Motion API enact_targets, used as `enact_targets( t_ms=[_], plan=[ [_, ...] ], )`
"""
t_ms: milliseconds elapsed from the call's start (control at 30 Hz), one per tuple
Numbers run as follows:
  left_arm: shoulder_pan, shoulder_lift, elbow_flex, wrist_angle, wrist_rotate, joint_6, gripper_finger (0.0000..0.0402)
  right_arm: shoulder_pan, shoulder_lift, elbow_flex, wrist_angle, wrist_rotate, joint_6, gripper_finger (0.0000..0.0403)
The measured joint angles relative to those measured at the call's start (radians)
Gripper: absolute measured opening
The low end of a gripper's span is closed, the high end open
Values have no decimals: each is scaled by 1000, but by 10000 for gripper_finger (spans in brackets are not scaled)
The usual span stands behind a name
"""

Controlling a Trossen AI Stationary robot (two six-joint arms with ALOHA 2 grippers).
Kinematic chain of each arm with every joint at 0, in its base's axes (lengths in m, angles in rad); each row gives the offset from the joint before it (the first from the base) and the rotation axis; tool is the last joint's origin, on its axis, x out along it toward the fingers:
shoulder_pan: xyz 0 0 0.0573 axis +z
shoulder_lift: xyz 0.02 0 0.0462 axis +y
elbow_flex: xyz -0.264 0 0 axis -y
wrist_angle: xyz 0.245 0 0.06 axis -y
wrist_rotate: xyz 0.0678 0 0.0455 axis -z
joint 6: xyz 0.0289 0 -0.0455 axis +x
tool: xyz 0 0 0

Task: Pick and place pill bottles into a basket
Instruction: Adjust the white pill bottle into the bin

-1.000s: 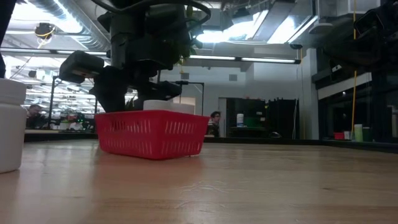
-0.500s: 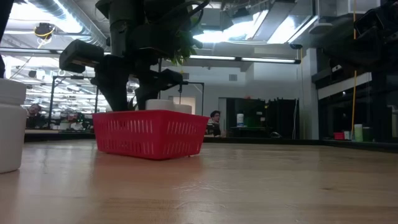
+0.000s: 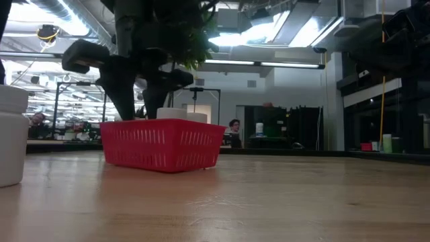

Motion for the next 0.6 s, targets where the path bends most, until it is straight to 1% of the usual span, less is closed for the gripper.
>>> enact_targets(
  t_ms=[200, 400, 500, 600],
  plan=[
    [-11, -60, 0, -38, -13, -1, 161, 0, 0, 0, 0, 0, 0, 22],
    [-37, -152, 1, -40, -14, -57, 161, 0, 0, 0, 0, 0, 0, 22],
    [-51, -199, 14, -49, -63, -79, 161, 0, 0, 0, 0, 0, 0, 22],
    [-55, -231, 53, -52, -97, -114, 161, 0, 0, 0, 0, 0, 0, 22]
  ],
)
